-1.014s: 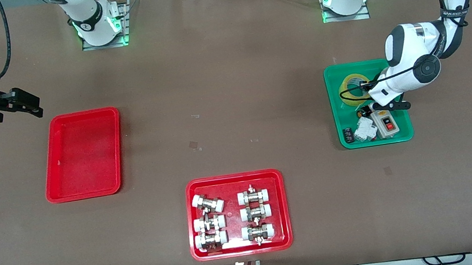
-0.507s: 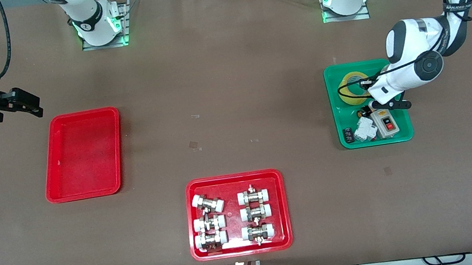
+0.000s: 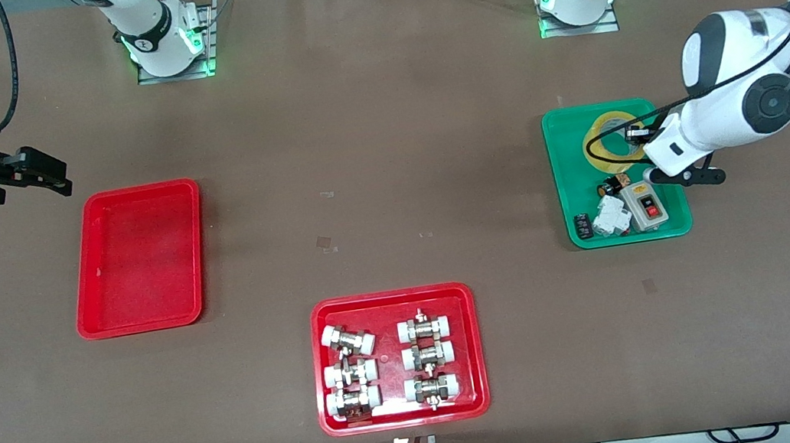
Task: Left arm passes tape to right arm into tray
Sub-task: 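Lift the tape with the left gripper while the right gripper reaches out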
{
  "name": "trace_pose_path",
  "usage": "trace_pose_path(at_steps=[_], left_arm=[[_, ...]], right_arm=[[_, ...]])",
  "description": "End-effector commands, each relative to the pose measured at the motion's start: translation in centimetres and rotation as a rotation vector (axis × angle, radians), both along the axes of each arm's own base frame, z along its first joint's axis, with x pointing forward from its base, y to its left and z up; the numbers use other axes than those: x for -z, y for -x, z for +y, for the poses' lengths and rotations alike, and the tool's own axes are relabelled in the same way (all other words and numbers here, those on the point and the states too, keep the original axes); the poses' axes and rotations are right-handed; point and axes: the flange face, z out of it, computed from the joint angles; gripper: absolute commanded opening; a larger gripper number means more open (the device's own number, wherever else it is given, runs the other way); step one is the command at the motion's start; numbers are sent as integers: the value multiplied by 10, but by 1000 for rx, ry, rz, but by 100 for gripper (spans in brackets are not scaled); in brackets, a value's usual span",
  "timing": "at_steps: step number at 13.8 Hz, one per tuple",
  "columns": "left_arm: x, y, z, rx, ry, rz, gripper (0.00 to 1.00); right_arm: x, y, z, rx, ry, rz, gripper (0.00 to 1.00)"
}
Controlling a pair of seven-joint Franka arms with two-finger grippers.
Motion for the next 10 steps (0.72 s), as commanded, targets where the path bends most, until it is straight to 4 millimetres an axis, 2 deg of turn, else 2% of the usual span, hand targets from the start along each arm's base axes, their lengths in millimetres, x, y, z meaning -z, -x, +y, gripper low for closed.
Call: trace_pose_path(at_steps=[1,4,5,6,7,8,9,10], left_arm=[[-54,-11,-50,72,75,-8,0],[-114,-15,-100,139,142,-19,0],[-142,-19,-116,155,160,-52,0],[-157,-28,-129,176,187,-65,0],[-162,-36,-147,174,236,-63,0],[-157,-43,-160,137,272,-44,1],[-150,-46,-170,72,316,-17,1],[-138,-46,-192,35,359,20,2]], right_arm=[[-4,-1,0,3,8,5,100],[-5,-1,-1,5,6,2,100],[-5,-1,-1,5,6,2,100],[-5,-1,-2,7,8,2,100],[-6,-1,-3,8,8,0,100],[-7,-1,-3,10,6,-1,100],[-7,-1,-5,14,8,-1,100],[-6,-2,-8,20,8,0,100]])
